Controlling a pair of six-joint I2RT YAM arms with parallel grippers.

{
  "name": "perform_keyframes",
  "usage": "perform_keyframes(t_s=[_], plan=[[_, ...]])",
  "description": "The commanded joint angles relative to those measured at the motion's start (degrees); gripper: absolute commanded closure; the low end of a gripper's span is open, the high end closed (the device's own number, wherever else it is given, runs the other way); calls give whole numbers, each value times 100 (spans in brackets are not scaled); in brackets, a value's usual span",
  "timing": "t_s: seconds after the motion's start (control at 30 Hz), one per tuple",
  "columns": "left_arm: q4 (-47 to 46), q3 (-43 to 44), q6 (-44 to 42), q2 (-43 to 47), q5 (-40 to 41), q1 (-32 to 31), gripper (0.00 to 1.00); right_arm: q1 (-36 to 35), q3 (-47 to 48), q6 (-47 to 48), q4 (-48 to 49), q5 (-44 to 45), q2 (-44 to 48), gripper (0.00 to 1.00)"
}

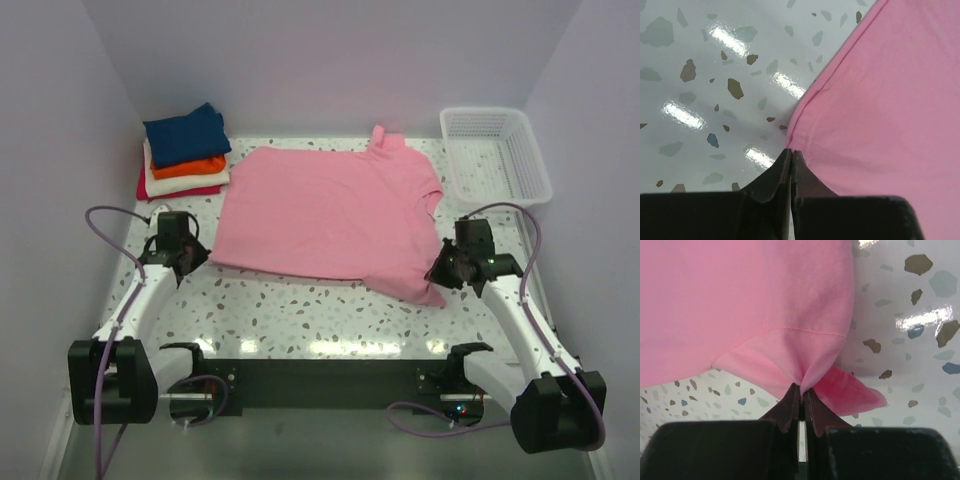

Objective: Fold and stack the t-shirts
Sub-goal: Flatten the tshirt out

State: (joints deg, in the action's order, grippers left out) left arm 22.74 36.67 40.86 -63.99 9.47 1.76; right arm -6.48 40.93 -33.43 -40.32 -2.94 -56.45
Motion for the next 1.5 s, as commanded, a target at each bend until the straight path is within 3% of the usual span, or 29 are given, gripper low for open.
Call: perform_keyframes(t_s=[0.0, 0.07, 0.1, 0.17, 0.2, 0.53, 0.67, 0.9, 1.13, 1.27, 1.47], plan=[[64, 131, -289, 106, 3, 53, 94, 6, 21, -23, -460, 162, 81, 99], [64, 130, -377, 114, -103, 53, 78, -2, 12, -49, -468, 118, 37, 72], [64, 130, -403, 132, -156, 53, 61, 6, 47, -23, -460, 127, 37, 67], [-15, 113, -509, 167, -244, 53, 47, -2, 134, 47, -468, 171, 37, 54], [2, 130, -544, 176, -262, 44, 46, -2, 178, 56, -468, 188, 28, 51], [-630, -379, -386, 211, -1105, -35, 45, -160, 91, 82, 111, 276, -551, 48], [-666, -257, -289, 36, -1053, -316, 46, -161, 170, 38, 489, 698, -938, 48], [-543, -125, -166, -184, -666, -519, 49, -152, 13, -155, 1025, 409, -1676, 48], [-429, -10, 88, -387, -403, -519, 54, -187, -164, -138, 965, 312, -1248, 48], [-297, -229, 317, -281, -34, -519, 56, -213, -304, -181, 561, 303, -782, 48], [-481, -432, 484, -70, -165, -519, 56, -204, -542, -603, -203, 162, -51, 45]])
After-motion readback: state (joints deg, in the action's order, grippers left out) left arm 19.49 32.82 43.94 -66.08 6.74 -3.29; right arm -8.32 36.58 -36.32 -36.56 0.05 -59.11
